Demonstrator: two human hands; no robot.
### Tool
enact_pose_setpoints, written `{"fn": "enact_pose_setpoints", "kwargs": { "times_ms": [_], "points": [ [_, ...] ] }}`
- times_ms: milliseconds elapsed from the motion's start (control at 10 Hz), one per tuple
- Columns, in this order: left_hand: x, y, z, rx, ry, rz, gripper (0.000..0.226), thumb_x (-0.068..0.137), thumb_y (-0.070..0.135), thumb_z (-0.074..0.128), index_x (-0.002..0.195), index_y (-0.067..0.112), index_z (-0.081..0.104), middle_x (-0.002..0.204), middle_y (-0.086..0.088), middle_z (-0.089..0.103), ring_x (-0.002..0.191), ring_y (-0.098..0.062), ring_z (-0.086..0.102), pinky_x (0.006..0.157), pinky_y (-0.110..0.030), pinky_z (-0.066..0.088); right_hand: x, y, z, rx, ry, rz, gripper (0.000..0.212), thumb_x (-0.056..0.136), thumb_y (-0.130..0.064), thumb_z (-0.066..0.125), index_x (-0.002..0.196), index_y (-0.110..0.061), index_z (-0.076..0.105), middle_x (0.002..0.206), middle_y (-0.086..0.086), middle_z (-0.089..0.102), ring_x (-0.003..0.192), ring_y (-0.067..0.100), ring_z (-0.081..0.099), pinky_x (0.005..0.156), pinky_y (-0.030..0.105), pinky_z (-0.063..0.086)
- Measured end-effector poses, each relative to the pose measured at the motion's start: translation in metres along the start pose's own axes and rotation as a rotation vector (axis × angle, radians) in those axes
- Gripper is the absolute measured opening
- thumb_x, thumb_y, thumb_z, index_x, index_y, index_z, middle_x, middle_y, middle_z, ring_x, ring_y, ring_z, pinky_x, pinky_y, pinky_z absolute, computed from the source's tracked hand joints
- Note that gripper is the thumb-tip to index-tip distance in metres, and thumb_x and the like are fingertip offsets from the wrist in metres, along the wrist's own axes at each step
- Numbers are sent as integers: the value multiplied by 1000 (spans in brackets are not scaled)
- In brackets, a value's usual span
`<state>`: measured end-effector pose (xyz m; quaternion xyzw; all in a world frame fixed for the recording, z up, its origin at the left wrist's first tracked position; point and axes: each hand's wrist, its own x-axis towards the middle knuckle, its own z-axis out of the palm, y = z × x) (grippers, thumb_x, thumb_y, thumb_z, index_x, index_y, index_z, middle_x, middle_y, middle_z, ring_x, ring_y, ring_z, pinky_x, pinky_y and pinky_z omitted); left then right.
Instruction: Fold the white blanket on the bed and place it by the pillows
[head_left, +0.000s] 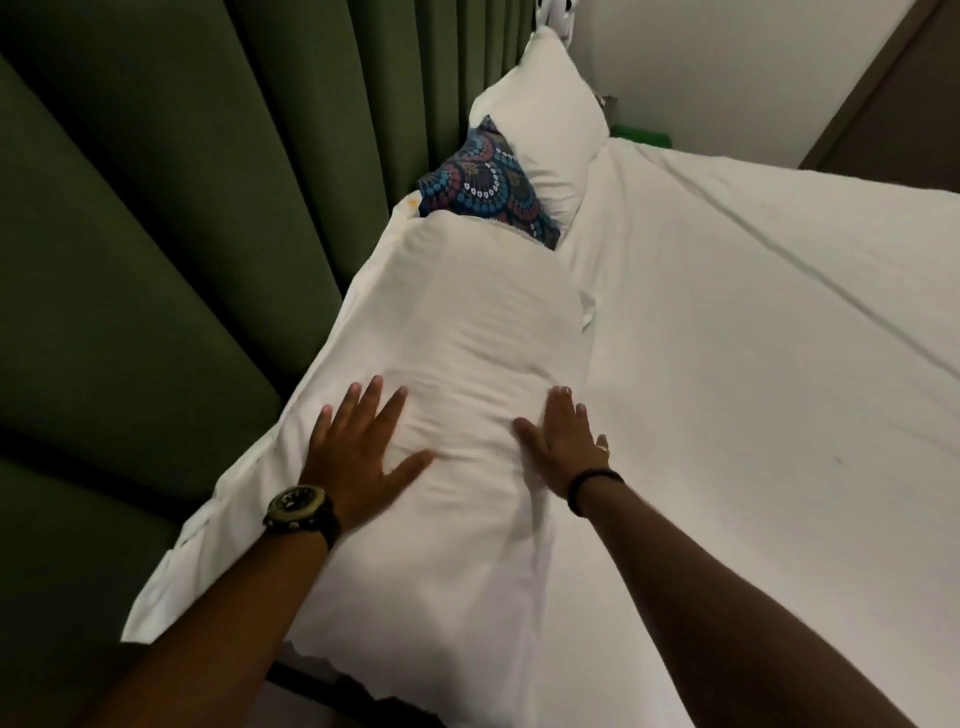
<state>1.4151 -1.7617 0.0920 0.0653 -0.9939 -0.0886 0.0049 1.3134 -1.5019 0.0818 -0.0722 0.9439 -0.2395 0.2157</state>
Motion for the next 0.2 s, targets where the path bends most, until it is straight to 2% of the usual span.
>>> {"fn": "enact_pose_setpoints", "kwargs": {
  "times_ms": [100,200],
  "points": [
    [-2,19,-14,-16,-20,-84,94,78,87,16,155,34,13,165,-3,9,151,-26,6,119,-50,10,-15,1,-40,110,90,-26,84,92,-68,23,154,-21,-8,162,-8,-8,148,11,-10,120,46,-3],
    [12,38,-40,-64,-20,-116,110,67,92,2,156,28,13,165,-3,6,151,-24,3,120,-48,6,-40,-16,-117,300,352,-131,81,94,-62,32,155,-18,2,163,-4,3,149,11,-4,120,40,0]
  ]
}}
